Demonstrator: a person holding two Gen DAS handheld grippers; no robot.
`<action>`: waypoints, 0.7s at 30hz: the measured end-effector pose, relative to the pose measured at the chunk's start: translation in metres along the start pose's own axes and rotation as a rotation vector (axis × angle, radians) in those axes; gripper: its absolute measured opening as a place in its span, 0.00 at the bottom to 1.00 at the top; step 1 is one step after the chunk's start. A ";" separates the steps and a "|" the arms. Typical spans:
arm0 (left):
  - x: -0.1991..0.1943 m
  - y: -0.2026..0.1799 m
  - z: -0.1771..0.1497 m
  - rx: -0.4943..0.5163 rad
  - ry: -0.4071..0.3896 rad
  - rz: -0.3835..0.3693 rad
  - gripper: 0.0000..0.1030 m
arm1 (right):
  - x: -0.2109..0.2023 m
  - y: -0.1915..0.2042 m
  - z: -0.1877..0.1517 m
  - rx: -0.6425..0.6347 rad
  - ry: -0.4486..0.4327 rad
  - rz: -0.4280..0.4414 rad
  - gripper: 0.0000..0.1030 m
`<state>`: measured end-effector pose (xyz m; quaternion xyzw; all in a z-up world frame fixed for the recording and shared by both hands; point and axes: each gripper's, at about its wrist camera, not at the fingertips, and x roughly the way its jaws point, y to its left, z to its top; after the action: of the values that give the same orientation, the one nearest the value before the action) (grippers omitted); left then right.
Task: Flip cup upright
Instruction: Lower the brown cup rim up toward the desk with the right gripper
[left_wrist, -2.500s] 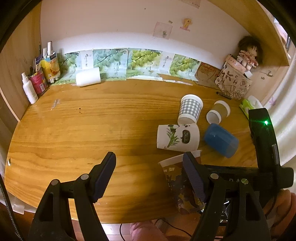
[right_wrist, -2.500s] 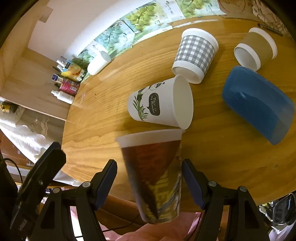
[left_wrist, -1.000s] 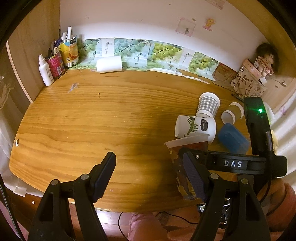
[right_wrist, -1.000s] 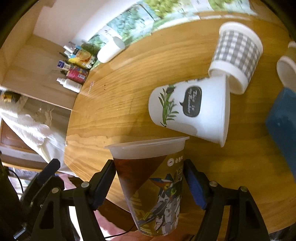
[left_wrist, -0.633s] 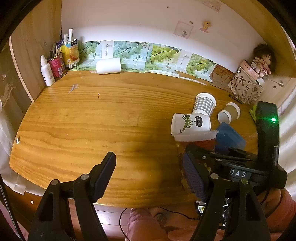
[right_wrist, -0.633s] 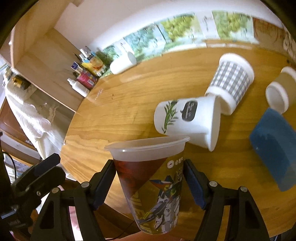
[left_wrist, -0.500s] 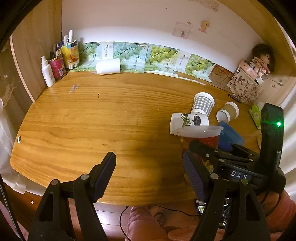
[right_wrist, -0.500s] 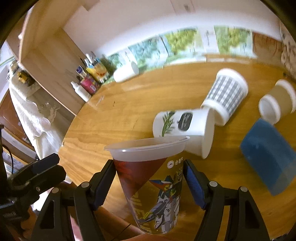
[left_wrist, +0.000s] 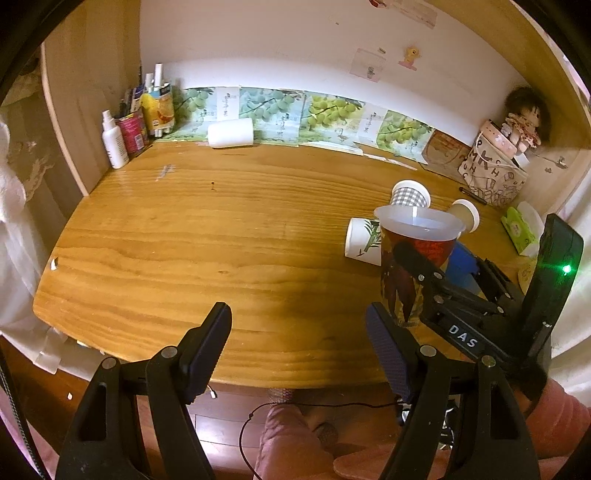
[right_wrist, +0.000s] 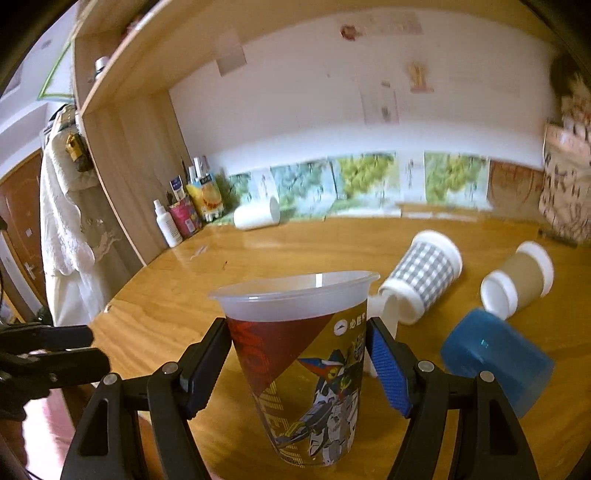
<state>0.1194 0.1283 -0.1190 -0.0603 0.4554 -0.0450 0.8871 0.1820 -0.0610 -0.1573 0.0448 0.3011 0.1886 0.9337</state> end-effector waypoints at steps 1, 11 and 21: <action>-0.001 0.001 -0.001 -0.004 -0.002 0.006 0.76 | 0.001 0.002 -0.001 -0.013 -0.012 -0.005 0.72; -0.008 0.006 -0.007 -0.022 -0.021 0.064 0.76 | 0.004 0.011 -0.017 -0.083 -0.099 -0.029 0.73; -0.011 0.000 -0.013 0.002 -0.014 0.094 0.76 | 0.008 0.008 -0.026 -0.082 -0.121 -0.056 0.73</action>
<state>0.1029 0.1285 -0.1178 -0.0385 0.4515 -0.0035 0.8914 0.1701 -0.0519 -0.1811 0.0094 0.2375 0.1714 0.9561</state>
